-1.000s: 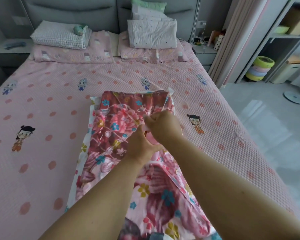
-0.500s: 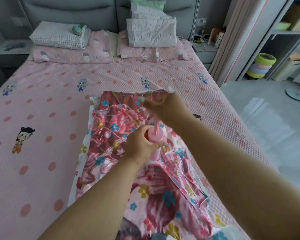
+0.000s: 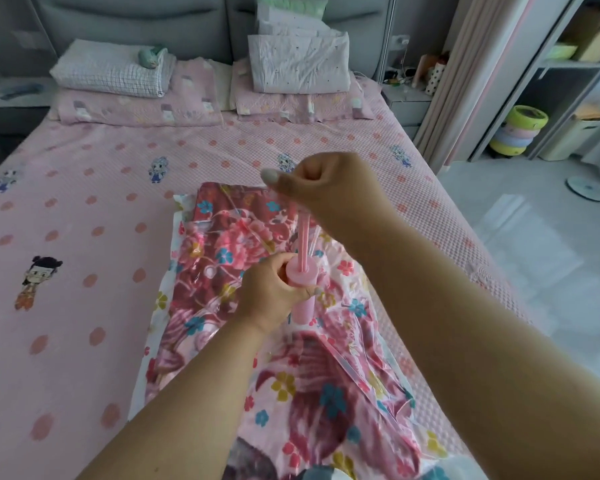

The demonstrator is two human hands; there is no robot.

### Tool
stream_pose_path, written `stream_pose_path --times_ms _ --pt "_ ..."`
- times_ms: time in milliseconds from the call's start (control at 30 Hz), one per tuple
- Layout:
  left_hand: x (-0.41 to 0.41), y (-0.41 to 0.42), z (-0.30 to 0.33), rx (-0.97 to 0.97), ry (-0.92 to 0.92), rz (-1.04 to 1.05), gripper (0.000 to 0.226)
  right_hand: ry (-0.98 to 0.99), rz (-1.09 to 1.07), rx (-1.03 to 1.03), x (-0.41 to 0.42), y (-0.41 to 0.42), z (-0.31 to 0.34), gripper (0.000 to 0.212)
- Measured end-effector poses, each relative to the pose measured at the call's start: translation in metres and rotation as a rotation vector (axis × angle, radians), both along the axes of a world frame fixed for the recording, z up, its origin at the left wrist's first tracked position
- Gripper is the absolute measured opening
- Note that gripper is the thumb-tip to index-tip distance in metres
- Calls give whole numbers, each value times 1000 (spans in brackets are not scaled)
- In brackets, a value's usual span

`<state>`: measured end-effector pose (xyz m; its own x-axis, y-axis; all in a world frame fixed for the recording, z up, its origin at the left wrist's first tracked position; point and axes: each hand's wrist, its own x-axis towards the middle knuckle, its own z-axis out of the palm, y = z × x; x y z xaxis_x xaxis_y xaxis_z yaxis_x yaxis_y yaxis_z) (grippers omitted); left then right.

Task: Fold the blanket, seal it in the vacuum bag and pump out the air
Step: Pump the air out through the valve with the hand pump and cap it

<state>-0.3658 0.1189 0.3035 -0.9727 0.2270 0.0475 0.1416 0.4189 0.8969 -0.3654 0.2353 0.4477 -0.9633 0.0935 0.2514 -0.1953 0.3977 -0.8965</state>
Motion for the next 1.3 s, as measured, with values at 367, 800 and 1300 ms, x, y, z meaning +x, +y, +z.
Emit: stream_pose_path --times_ms 367,800,1300 --pt "-2 2 -1 5 14 2 42 -84 -43 -80 0 6 1 45" --pt "-4 1 -2 -31 27 33 42 -218 12 86 -6 2 -6 38" --pt "-5 -2 -1 -173 46 34 33 -442 11 322 9 -7 -54 34"
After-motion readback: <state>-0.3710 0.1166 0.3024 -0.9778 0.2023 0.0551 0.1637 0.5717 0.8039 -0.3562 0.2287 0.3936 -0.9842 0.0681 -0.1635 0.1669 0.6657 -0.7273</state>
